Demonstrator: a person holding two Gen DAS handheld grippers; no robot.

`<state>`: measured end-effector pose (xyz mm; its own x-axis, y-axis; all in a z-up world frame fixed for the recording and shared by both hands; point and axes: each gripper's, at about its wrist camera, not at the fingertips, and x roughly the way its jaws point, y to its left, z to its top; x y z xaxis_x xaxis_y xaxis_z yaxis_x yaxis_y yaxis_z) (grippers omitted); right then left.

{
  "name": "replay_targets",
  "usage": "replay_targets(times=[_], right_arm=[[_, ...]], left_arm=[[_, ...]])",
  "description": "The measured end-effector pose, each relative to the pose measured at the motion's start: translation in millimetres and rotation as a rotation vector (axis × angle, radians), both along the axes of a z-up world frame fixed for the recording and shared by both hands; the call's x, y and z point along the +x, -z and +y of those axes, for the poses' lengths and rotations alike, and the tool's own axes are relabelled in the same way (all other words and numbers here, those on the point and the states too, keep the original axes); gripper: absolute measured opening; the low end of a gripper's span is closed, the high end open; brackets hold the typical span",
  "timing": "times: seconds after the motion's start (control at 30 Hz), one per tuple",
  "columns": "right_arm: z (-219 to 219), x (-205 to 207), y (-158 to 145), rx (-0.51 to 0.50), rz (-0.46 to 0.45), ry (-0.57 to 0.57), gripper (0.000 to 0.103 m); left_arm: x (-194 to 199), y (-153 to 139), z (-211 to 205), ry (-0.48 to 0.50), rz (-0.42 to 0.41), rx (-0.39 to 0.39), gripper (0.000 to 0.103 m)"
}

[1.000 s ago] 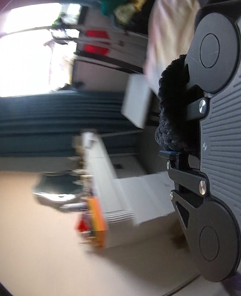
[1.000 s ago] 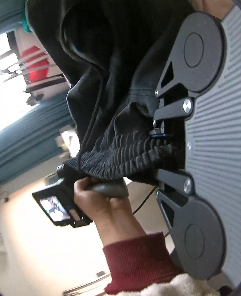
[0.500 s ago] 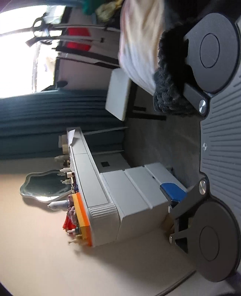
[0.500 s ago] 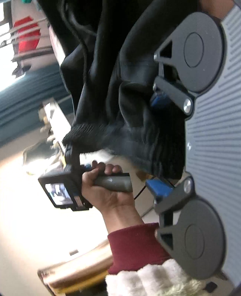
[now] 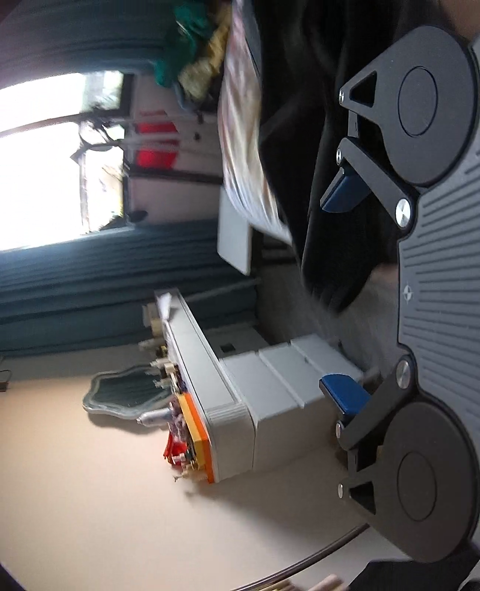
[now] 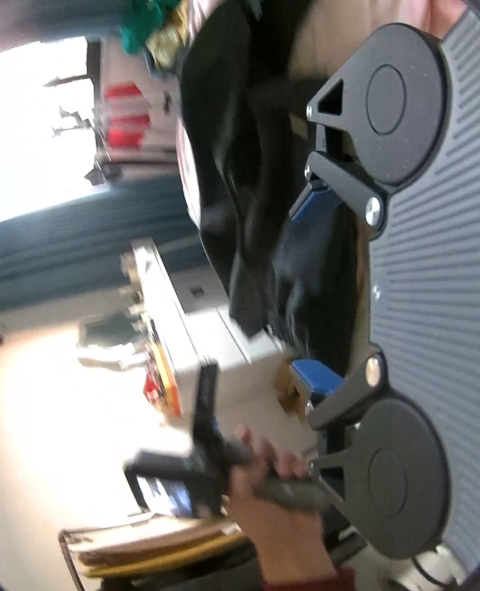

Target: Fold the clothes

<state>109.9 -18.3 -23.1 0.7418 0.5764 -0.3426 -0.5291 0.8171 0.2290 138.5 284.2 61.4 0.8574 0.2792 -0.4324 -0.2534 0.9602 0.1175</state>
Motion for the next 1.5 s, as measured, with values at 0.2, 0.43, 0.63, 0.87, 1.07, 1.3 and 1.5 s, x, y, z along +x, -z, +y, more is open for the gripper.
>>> replay_targets(times=[0.2, 0.43, 0.63, 0.87, 1.07, 1.3, 1.5], right_arm=[[-84, -17, -7, -0.024, -0.030, 0.156, 0.083], [-137, -18, 27, 0.008, -0.056, 0.267, 0.083], [-156, -12, 36, 0.067, -0.031, 0.364, 0.083], [-168, -6, 48, 0.093, 0.005, 0.418, 0.083], [-194, 44, 79, 0.361, 0.276, 0.423, 0.082], [-213, 146, 134, 0.662, 0.496, 0.525, 0.072], [-224, 206, 175, 0.804, 0.489, 0.701, 0.056]], left_arm=[[-70, 0, -103, 0.113, -0.112, -0.115, 0.099], [-107, 24, -223, 0.219, -0.176, -0.145, 0.099], [-129, 60, -264, 0.299, -0.167, -0.144, 0.099], [-111, 80, -249, 0.266, -0.092, -0.198, 0.099], [-76, 89, -199, 0.163, -0.008, -0.372, 0.099], [-26, 126, -151, 0.097, 0.031, -0.601, 0.098], [9, 173, -101, 0.038, 0.020, -0.814, 0.094]])
